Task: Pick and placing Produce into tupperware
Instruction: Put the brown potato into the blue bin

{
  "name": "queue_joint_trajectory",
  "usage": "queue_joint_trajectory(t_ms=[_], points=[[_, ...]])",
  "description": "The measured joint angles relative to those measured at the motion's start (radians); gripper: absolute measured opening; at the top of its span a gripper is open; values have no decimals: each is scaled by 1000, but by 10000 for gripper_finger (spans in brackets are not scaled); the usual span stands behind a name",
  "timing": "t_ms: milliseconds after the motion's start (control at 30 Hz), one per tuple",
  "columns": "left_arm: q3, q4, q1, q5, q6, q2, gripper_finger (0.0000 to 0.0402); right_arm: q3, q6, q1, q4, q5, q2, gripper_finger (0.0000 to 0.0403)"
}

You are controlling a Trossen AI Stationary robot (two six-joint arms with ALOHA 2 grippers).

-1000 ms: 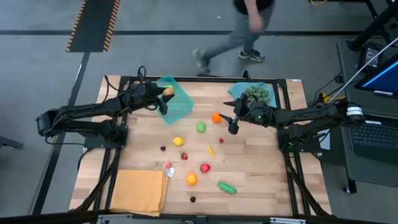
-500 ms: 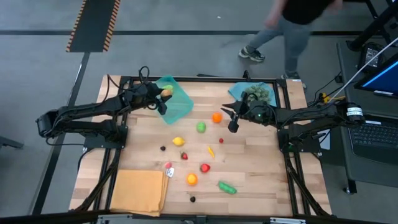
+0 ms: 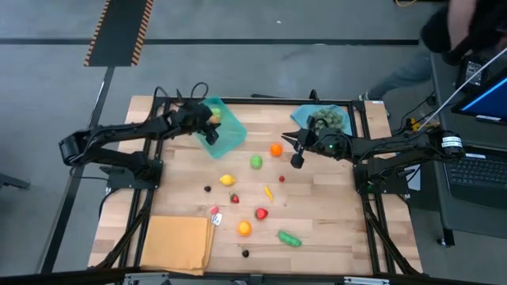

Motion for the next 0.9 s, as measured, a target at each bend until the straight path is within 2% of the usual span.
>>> queue_joint_trajectory(t_ms=[267, 433, 633, 900], points=[[249, -371, 40, 5, 83, 121, 173, 0, -19, 0, -22, 0, 0, 43], [356, -486, 69, 117, 142, 221, 173, 0, -21, 0, -26, 0, 0, 43], [423, -512, 93, 131, 179, 312, 173, 0, -22, 0, -63, 0, 0, 43], [431, -501, 98, 133, 200, 393, 173, 0, -22, 0, -67, 0, 0, 43]])
